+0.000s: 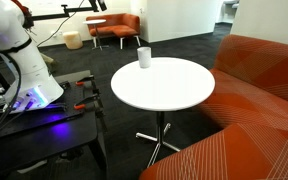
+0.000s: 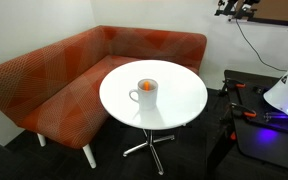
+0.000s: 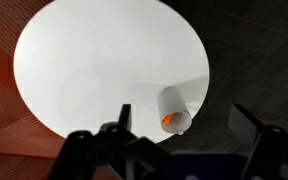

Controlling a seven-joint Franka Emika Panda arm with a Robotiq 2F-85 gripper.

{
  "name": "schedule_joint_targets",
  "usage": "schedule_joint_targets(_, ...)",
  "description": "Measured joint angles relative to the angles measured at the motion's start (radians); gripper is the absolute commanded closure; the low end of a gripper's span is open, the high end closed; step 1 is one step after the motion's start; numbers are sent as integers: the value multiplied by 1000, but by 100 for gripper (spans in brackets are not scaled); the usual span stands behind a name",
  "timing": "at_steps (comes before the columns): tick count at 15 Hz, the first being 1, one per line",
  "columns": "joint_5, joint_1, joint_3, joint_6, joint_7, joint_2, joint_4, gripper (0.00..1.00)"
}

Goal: Remove the orange object from the white mug and put it on the table

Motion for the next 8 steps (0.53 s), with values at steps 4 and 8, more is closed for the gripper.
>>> schedule_joint_targets(4,0,0,0,0,0,0,0,0)
schedule_joint_targets(8,0,0,2,1,0,0,10,0)
